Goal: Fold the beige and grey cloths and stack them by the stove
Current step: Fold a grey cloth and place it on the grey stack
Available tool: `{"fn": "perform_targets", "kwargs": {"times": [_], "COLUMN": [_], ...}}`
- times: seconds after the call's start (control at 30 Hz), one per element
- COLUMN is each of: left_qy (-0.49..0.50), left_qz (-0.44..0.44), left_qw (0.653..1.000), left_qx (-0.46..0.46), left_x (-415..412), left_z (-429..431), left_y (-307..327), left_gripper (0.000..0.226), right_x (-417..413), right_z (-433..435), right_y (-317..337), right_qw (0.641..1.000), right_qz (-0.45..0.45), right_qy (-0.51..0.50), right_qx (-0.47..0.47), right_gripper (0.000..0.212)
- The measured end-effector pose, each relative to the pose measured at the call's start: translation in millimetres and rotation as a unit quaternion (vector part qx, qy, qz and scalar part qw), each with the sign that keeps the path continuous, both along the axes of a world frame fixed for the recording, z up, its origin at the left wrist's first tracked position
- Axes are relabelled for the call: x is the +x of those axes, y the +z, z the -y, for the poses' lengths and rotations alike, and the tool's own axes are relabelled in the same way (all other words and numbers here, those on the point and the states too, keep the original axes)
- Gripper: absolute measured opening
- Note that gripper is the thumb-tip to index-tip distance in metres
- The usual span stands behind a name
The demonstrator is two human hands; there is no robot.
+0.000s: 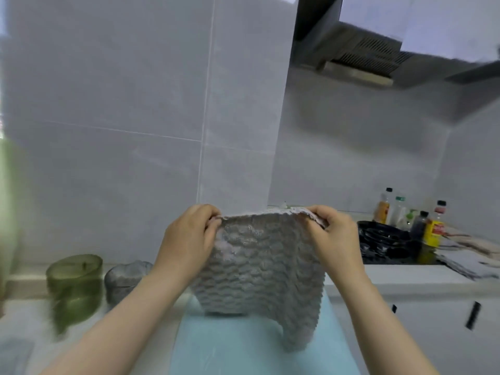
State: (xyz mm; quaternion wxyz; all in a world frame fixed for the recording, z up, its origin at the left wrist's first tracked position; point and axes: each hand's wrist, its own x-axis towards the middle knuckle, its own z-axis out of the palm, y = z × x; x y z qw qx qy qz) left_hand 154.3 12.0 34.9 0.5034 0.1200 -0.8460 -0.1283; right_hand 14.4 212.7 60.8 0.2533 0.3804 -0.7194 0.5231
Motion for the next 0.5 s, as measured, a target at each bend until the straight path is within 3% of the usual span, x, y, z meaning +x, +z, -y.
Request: {"fn": "perform_targets", "kwargs": {"times": [0.1, 0.27, 0.4, 0.5], "left_qy": [0.011, 0.031, -0.015, -0.015], "left_qz": [0.008, -0.002, -0.005, -0.009], "left_qw": [1.0, 0.999, 0.998, 0.997], "left_qx": [-0.005, 0.027, 0.055, 0.079], "left_x": [20.6, 33.8, 21.1, 8.1], "left_z": [-18.6, -42.6, -35.9, -24.3], "left_y": [16.1, 31.2, 31.5, 29.8], "left_gripper": [0.019, 0.026, 0.009, 0.013], "right_x": [11.8, 20.2, 5.7, -13.9], "right_z": [-23.5, -53.2, -58.0, -53.8], "right_y": [12.7, 19.4, 17.3, 13.9], "right_qw": [0.999, 0.996, 0.992, 0.987], "right_qz": [0.046, 0.083, 0.088, 0.108], "right_qy": [0.02, 0.003, -0.015, -0.022], "right_qx": [-0.022, -0.038, -0.085, -0.118], "right_gripper": [0.017, 0.046, 0.034, 0.037]}}
